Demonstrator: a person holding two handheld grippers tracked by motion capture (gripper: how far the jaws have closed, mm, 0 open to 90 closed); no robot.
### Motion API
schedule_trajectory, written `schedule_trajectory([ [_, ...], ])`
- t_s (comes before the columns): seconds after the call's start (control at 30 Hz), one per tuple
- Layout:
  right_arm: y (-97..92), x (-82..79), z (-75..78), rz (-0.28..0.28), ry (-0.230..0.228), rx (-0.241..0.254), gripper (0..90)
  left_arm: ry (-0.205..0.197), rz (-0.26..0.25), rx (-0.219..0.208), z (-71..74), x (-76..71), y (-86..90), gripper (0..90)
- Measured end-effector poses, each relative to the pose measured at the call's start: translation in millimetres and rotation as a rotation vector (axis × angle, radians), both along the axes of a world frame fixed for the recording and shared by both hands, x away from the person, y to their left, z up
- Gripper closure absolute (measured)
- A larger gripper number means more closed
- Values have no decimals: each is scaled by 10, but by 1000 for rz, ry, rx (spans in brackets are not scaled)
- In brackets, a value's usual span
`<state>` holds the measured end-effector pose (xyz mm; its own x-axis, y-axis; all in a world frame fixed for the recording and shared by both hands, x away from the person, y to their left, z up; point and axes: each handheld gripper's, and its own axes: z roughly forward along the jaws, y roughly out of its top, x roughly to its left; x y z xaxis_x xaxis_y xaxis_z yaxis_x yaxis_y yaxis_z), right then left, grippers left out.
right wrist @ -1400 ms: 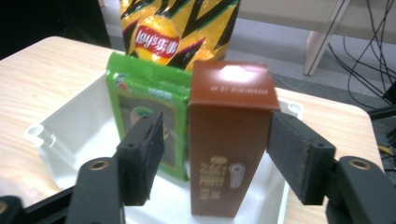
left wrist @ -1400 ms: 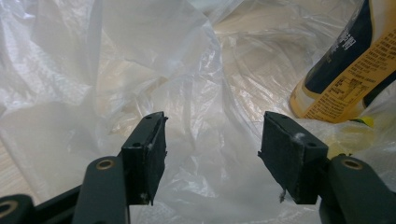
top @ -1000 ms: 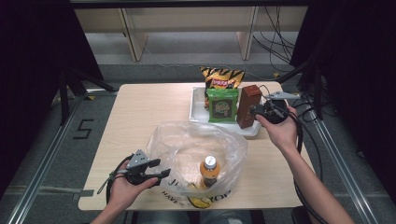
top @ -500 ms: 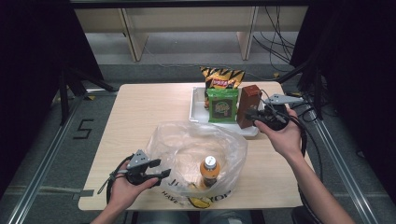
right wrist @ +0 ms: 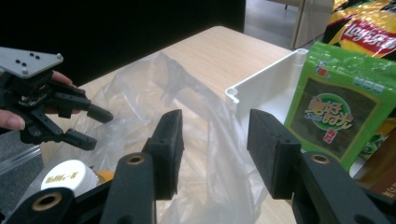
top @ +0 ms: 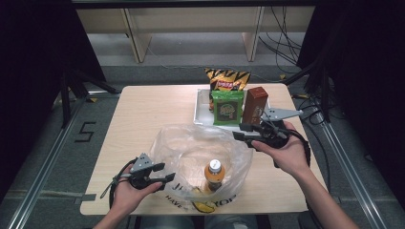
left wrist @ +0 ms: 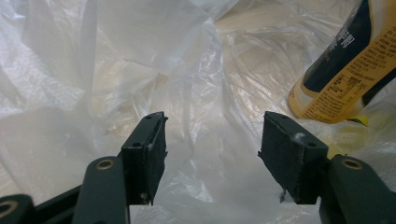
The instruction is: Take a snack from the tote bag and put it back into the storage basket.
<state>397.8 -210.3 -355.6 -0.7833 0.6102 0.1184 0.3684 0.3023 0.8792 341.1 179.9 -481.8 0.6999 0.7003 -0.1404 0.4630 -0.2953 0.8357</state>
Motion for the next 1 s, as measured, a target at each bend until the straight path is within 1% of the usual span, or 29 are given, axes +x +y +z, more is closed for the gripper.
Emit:
schedule_trajectory([
  [0.03, 9, -4, -10, 6, 5, -1, 552, 0, 0, 0, 1, -1, 0, 398],
  [0.07, 19, -29, -12, 6, 31, 3, 549, -1, 0, 0, 3, -1, 1, 398],
  [0.1, 26, -16, -29, 14, 7, 6, 543, -3, 1, -1, 4, -1, 3, 398],
  [0.13, 26, -28, -27, 21, 9, 0, 534, -6, 5, -1, 4, -1, 5, 398],
  [0.17, 45, -43, -38, 25, 23, 27, 523, -3, 5, 1, 5, -1, 8, 397],
  [0.2, 54, -57, -38, 31, 24, 29, 511, 11, 14, -9, 1, -7, 4, 398],
  [0.3, 72, -78, -35, 74, 0, 33, 483, 7, 16, -6, 3, -8, 3, 398],
  [0.33, 91, -97, -36, 83, 1, 44, 473, -7, 8, 6, 9, -3, 9, 397],
  [0.37, 98, -109, -32, 93, -14, 34, 466, -8, 7, -1, 5, -3, 6, 397],
  [0.4, 118, -142, -30, 98, 5, 45, 459, -8, 7, 0, 6, -3, 6, 398],
  [0.43, 142, -154, -38, 116, 0, 58, 455, -8, 7, 0, 5, -3, 6, 398],
  [0.47, 164, -162, -48, 120, -21, 60, 448, -8, 7, 0, 5, -3, 6, 398],
  [0.5, 180, -178, -49, 141, -13, 60, 442, -9, 7, 0, 5, -2, 6, 398],
  [0.53, 194, -195, -49, 147, -16, 51, 441, -8, 7, 0, 5, -3, 5, 397],
  [0.57, 210, -221, -51, 148, 7, 57, 438, -8, 6, 1, 5, -3, 5, 398],
  [0.6, 231, -222, -61, 161, 2, 68, 436, -8, 6, 1, 4, -4, 3, 398],
  [0.63, 237, -233, -56, 162, 5, 57, 432, -5, 6, -1, 3, -6, 0, 398],
  [0.67, 260, -250, -60, 169, 20, 62, 430, -5, 6, -2, 4, -6, -1, 398],
  [0.7, 280, -253, -68, 175, 10, 67, 429, -7, 5, -1, 4, -5, 1, 398],
  [0.73, 290, -251, -70, 187, 2, 57, 426, -7, 6, -1, 5, -5, 1, 397],
  [0.77, 314, -245, -83, 209, 7, 64, 424, -8, 5, -1, 5, -4, 3, 398],
  [0.8, 321, -245, -91, 208, -12, 54, 420, -8, 4, 1, 5, -4, 5, 398],
  [0.83, 331, -251, -100, 210, -5, 51, 418, -8, 4, 1, 5, -3, 6, 398],
  [0.87, 348, -251, -119, 221, 0, 63, 417, -8, 5, 0, 5, -5, 5, 397],
  [0.9, 355, -268, -123, 218, 23, 55, 414, -8, 5, -1, 6, -5, 4, 398],
  [0.97, 379, -277, -156, 221, 18, 65, 407, -8, 5, -2, 6, -5, 4, 398],
  [1.0, 375, -279, -158, 229, 22, 49, 401, -8, 5, -1, 5, -6, 3, 398],
])
